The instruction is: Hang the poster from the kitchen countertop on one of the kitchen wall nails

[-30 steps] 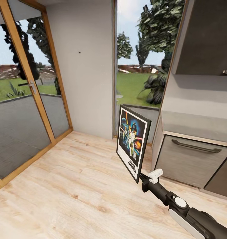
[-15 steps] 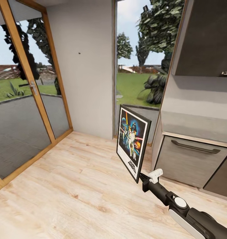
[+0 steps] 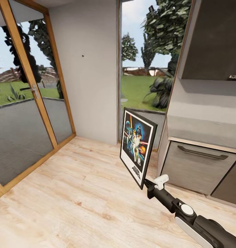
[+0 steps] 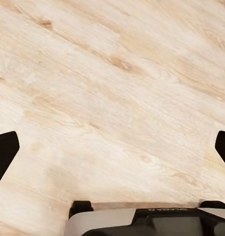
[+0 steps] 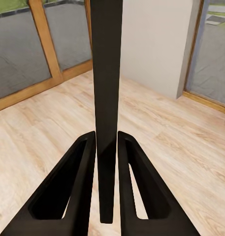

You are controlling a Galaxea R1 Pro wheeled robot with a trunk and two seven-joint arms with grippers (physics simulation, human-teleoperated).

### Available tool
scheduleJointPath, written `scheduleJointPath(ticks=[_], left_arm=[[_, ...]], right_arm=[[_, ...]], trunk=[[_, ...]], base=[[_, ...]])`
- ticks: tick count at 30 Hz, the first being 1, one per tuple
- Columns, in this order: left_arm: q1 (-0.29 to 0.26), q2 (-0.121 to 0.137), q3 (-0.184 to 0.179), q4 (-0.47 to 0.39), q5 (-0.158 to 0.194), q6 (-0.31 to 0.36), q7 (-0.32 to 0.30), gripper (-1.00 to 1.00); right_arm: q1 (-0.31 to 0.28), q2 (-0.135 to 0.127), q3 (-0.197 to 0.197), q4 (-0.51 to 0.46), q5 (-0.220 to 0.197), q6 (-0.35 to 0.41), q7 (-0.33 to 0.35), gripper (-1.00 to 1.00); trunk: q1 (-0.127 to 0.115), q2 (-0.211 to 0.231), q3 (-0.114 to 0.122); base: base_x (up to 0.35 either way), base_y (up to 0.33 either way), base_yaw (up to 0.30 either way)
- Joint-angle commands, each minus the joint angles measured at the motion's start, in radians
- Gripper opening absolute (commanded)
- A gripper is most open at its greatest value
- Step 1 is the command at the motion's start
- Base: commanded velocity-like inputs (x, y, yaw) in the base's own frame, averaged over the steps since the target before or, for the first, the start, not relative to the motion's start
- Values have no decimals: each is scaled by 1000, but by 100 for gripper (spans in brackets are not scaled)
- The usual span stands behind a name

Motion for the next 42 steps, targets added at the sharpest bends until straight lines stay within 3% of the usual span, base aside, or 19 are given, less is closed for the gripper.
scheduleJointPath(ticks=[1, 42], left_arm=[[0, 1, 4, -1, 1, -2, -5, 100], [0, 2, 5, 1, 1, -8, -6, 100]], right_arm=[[-2, -1, 6, 0, -12, -5, -2, -100], [-2, -1, 6, 1, -11, -2, -2, -100]], trunk=[[1, -2, -2], [-3, 5, 1]], base=[[0, 0, 0], [0, 0, 0]])
